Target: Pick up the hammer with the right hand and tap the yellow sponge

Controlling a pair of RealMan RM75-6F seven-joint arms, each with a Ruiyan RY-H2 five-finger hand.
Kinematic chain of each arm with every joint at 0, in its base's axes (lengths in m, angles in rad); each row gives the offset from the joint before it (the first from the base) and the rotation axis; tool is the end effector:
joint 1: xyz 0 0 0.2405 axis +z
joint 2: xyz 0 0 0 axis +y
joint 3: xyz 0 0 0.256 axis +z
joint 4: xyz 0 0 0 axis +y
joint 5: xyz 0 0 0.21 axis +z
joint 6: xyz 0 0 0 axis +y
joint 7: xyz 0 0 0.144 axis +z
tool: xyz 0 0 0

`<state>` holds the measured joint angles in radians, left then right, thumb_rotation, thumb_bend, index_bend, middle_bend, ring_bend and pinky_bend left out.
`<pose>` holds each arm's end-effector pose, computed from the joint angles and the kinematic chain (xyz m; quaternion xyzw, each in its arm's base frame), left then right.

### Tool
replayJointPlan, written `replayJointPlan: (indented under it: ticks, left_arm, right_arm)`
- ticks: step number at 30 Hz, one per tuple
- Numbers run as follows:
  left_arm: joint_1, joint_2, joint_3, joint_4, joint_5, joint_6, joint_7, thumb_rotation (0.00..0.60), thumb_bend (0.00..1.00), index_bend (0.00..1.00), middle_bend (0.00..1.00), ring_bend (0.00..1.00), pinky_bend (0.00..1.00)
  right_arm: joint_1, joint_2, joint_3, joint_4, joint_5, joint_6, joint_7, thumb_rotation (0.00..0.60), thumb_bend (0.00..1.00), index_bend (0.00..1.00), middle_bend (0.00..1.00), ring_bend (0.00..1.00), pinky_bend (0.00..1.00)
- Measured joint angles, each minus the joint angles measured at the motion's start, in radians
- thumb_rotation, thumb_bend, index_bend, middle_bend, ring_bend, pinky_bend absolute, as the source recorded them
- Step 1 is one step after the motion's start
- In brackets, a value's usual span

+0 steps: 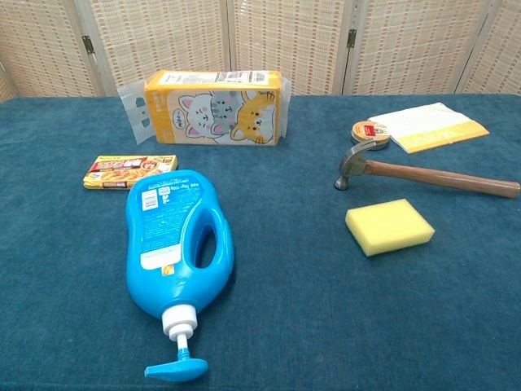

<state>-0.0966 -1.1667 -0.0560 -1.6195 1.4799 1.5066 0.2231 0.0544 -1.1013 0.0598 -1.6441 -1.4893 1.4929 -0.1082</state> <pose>-0.3041 0.1854 0.1478 -0.6156 -0.3313 -0.3459 0.6258 -0.3114 -0.1733 0.1647 0.5997 -0.3661 0.3562 0.6160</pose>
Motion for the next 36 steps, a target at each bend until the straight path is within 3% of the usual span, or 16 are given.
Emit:
replayJointPlan:
  ticks: [19,26,36]
  left_arm:
    - [0.005,0.003,0.003,-0.013,-0.003,0.002,0.006,0.6,0.17,0.22,0.15,0.1,0.19]
    - [0.015,0.009,0.011,-0.015,-0.019,-0.005,0.0,0.6,0.17,0.22,0.15,0.1,0.19]
    - [0.028,0.017,0.014,0.003,-0.014,0.011,-0.041,0.6,0.17,0.24,0.15,0.1,0.19]
  right_arm:
    - [0.036,-0.002,0.013,0.008,-0.008,-0.038,0.004,0.6,0.26,0.17,0.35,0.23,0.29]
    - [0.127,-0.021,0.047,0.002,0.029,-0.17,-0.027,0.6,0.27,0.17,0.33,0.23,0.29]
    - [0.334,-0.139,0.127,0.086,0.15,-0.408,-0.094,0.6,0.28,0.17,0.28,0.14,0.24]
